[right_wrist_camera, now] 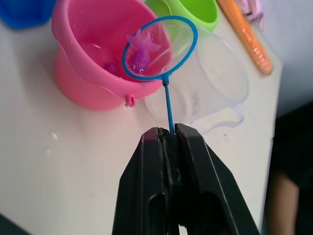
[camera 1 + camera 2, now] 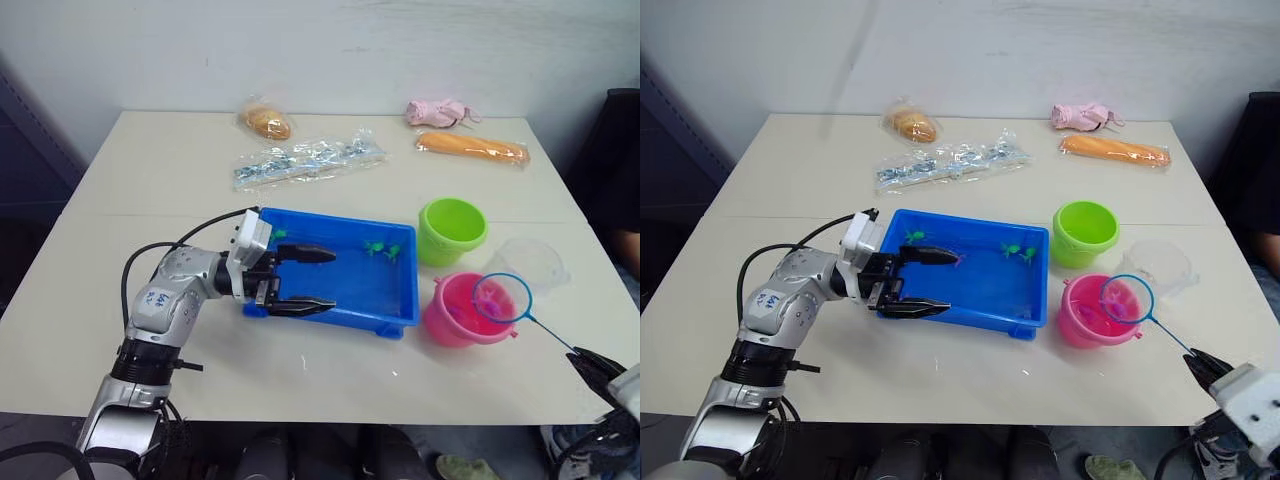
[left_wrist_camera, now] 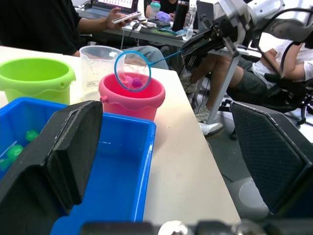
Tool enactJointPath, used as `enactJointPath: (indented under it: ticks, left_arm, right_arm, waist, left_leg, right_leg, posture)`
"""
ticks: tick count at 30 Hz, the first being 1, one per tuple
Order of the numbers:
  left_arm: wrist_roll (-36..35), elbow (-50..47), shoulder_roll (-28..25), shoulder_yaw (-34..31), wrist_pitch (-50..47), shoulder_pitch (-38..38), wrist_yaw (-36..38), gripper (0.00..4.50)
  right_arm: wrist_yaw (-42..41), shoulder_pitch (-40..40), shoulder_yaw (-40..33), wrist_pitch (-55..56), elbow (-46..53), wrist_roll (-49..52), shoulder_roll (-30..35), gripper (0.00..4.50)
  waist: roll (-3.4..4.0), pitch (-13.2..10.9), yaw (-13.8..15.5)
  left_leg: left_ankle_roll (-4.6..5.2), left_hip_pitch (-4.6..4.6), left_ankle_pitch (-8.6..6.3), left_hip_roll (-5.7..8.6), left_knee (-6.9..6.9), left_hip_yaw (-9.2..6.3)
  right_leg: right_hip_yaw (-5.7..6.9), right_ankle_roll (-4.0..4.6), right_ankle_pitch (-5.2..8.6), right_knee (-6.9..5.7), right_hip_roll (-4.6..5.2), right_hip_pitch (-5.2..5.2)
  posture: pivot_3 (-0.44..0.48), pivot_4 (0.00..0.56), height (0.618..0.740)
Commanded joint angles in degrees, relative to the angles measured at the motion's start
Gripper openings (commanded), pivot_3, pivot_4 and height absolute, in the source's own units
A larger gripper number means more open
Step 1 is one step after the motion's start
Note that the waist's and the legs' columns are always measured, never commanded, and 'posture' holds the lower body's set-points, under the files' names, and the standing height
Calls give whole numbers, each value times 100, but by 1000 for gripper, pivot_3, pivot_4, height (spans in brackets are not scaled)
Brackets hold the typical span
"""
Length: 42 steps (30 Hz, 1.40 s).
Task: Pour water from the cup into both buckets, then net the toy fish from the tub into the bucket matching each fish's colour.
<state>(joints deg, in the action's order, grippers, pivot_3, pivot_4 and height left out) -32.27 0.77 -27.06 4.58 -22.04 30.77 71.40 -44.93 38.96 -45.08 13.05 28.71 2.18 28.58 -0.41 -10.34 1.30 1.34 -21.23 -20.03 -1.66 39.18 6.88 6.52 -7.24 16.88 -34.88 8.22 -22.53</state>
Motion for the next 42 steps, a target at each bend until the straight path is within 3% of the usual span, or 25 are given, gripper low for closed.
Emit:
enactJointPath:
  ticks: [1,6,13,17,23,26,29,34,38,42]
  left_arm:
    - [-21,-221,-6,-65,52,-28,-38,4474]
    - [-37,-289,-17,-78,44,-88,-100,4474]
    - [-38,-312,-27,-102,70,-124,-135,4474]
    - [-41,-321,-35,-110,73,-133,-142,4474]
    - [-29,-299,-52,-121,81,-116,-145,4474]
    - [-11,-232,-112,-180,115,-104,-138,4474]
    - [21,-75,-309,-389,208,-128,-131,4474]
    - [188,261,-658,-771,602,-335,-125,4474]
    - [313,715,-1047,-1303,1072,-477,-176,4474]
    - [512,1093,-1586,-1627,1355,-640,-119,4474]
  right_arm:
    - [548,-54,-202,1727,-440,-731,75,0]
    - [1397,-181,-393,3281,-990,-2071,290,0]
    - [2909,-425,-860,4302,-1285,-4063,429,0]
    - [3464,-370,-814,4487,-1303,-4426,424,0]
    - [3658,-257,-651,4253,-1161,-4413,395,0]
    - [3258,-84,-283,3607,-1075,-3252,353,0]
    - [2538,103,571,2510,-487,-1100,556,0]
    - [2076,-355,997,816,62,1312,701,0]
    - [1567,-961,1425,-834,665,2780,1466,0]
    - [1500,-1937,2259,-2591,1023,3242,2455,0]
  waist:
    - [0,0,2]
    - [0,0,-15]
    - [3,2,-11]
    - [3,2,-22]
    - [3,2,-46]
    - [3,2,-60]
    - [3,2,-125]
    - [5,3,-203]
    - [4,3,-191]
    - [4,2,-156]
  left_leg:
    - [-2,0,1,-1,0,-1]
    - [-7,6,4,-4,0,1]
    - [-15,9,10,-9,0,1]
    - [-16,9,11,-10,0,0]
    - [-15,10,11,-10,0,0]
    - [-14,9,11,-11,0,-1]
    - [-12,11,12,-14,0,-4]
    - [-7,20,14,-16,0,-9]
    - [0,17,14,-11,1,-11]
    - [1,12,14,-15,1,-17]
  right_leg:
    - [1,0,0,0,0,0]
    - [-4,2,1,0,0,0]
    - [-9,10,6,-3,0,-2]
    - [-9,10,6,-4,0,-2]
    - [-10,11,7,-5,0,-2]
    - [-9,11,7,-6,0,-2]
    - [-8,13,8,-11,1,-1]
    - [-8,15,8,-20,9,3]
    - [-5,15,8,-22,19,-1]
    - [3,20,10,-25,20,-5]
  posture:
    - [0,150,740]
    - [0,150,740]
    - [0,150,740]
    - [0,150,740]
    - [0,150,740]
    - [0,150,740]
    - [0,150,740]
    - [0,150,740]
    - [0,150,740]
    - [0,150,740]
